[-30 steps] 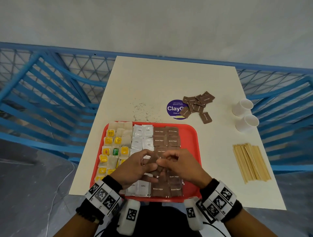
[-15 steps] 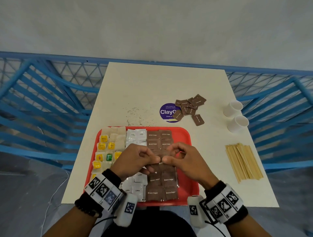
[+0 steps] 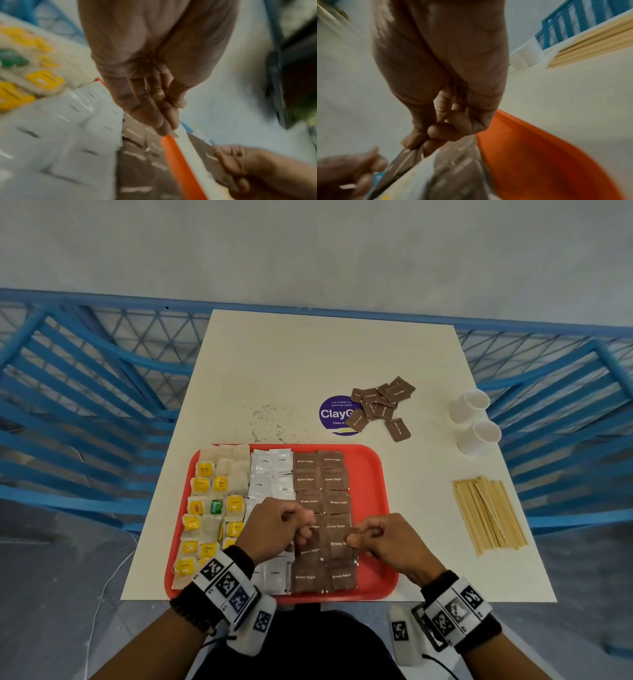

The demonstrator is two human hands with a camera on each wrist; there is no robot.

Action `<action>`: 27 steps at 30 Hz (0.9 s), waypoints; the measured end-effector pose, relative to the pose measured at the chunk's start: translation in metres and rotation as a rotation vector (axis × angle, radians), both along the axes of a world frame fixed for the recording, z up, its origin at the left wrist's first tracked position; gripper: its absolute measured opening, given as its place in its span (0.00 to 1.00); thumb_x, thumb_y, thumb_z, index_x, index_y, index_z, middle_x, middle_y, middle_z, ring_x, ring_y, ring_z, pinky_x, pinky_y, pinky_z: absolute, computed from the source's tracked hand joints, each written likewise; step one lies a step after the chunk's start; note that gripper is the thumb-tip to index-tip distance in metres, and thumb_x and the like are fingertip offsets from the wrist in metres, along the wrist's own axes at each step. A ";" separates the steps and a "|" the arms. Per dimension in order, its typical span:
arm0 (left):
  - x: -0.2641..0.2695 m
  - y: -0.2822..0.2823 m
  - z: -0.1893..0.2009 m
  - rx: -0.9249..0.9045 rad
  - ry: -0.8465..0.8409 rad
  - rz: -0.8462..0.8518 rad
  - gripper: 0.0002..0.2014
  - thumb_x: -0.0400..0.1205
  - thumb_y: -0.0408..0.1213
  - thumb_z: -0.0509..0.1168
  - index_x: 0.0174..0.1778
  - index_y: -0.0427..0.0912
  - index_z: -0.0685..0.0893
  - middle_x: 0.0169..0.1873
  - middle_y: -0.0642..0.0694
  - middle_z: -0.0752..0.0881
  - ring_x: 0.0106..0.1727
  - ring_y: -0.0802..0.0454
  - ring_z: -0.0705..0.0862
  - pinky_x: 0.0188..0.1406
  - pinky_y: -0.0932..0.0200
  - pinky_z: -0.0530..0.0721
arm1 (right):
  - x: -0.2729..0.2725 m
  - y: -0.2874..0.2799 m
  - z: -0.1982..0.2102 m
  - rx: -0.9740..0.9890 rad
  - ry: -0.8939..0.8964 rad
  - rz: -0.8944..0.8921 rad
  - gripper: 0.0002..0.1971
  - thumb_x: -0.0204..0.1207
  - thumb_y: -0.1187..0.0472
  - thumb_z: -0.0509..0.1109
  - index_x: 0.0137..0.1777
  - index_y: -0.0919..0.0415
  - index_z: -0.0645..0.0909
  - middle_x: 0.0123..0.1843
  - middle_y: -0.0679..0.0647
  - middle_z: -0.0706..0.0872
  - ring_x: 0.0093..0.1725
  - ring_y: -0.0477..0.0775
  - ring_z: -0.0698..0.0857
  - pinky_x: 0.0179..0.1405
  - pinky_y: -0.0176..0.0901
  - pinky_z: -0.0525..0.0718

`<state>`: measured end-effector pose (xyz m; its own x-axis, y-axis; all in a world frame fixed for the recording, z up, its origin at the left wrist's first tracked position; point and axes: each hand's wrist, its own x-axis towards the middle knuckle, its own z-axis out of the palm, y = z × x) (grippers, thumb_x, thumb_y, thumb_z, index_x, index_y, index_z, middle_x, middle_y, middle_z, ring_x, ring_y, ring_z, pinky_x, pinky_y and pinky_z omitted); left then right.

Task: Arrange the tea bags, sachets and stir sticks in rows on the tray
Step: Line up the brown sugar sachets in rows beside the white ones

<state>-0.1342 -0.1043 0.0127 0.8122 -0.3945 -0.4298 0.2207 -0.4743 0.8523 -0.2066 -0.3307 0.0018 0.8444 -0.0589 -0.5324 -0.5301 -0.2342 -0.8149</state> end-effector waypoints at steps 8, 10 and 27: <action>-0.033 0.005 -0.045 0.529 -0.255 -0.468 0.14 0.79 0.51 0.70 0.60 0.64 0.80 0.49 0.54 0.89 0.55 0.49 0.86 0.57 0.49 0.83 | -0.021 -0.001 -0.048 -0.159 0.190 0.126 0.09 0.68 0.62 0.84 0.32 0.56 0.85 0.25 0.45 0.86 0.22 0.42 0.77 0.26 0.33 0.76; -0.040 0.002 -0.053 0.596 -0.262 -0.533 0.14 0.78 0.50 0.69 0.59 0.59 0.79 0.53 0.55 0.86 0.59 0.47 0.84 0.58 0.49 0.81 | -0.021 0.001 -0.050 -0.202 0.188 0.139 0.11 0.68 0.61 0.84 0.30 0.56 0.85 0.26 0.47 0.87 0.23 0.43 0.79 0.27 0.35 0.79; 0.002 -0.002 -0.024 0.430 -0.346 -0.364 0.24 0.82 0.61 0.64 0.27 0.48 0.78 0.26 0.55 0.81 0.27 0.61 0.77 0.33 0.62 0.76 | 0.012 -0.026 -0.011 -0.411 0.000 0.127 0.10 0.75 0.61 0.76 0.33 0.58 0.84 0.31 0.49 0.90 0.27 0.39 0.84 0.33 0.32 0.82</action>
